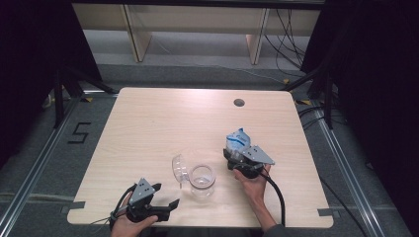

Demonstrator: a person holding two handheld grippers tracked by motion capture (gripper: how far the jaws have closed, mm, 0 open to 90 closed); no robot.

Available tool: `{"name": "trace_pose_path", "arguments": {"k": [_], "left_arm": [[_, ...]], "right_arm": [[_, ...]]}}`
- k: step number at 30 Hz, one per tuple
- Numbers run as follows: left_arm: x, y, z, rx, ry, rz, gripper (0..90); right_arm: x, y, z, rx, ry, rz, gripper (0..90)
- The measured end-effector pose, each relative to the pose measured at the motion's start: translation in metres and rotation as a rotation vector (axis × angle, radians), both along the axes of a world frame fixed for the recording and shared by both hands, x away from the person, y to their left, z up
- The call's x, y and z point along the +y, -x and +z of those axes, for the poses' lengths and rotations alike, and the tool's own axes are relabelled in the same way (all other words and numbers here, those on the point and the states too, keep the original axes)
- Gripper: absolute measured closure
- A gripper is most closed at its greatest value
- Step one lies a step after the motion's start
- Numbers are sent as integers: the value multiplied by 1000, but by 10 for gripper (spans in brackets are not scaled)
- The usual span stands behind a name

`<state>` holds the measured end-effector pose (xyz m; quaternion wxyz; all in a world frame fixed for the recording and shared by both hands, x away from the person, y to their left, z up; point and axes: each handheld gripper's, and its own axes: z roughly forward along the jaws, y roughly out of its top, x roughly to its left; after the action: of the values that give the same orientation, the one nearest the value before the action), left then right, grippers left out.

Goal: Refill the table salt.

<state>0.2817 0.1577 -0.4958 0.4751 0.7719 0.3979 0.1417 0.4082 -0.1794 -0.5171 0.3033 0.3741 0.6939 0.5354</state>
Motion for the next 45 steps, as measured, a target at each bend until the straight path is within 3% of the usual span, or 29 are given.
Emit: {"name": "trace_pose_path", "arguments": {"k": [5, 6, 10, 13, 15, 19, 27, 35, 45], "left_arm": [[-1, 1, 0, 15, 3, 10, 150], [-1, 1, 0, 15, 3, 9, 150], [0, 1, 0, 14, 1, 8, 150], [1, 1, 0, 6, -9, -3, 150], [-1, 1, 0, 16, 13, 9, 150], [-1, 1, 0, 16, 10, 7, 150], [0, 1, 0, 16, 6, 3, 150], [-1, 1, 0, 16, 11, 6, 150], [0, 1, 0, 2, -8, -6, 150]], "right_arm": [[0, -1, 0, -9, -10, 9, 337], [-1, -3, -1, -38, -4, 14, 349], [0, -2, -1, -26, -16, 4, 355], [0, -4, 0, -27, 25, 8, 367], [2, -4, 0, -29, 28, 8, 369], [1, -5, 0, -25, 36, 5, 382], [3, -5, 0, -14, 18, 2, 391], [2, -7, 0, -26, 31, 22, 432], [3, -7, 2, 0, 37, 30, 452]]}}
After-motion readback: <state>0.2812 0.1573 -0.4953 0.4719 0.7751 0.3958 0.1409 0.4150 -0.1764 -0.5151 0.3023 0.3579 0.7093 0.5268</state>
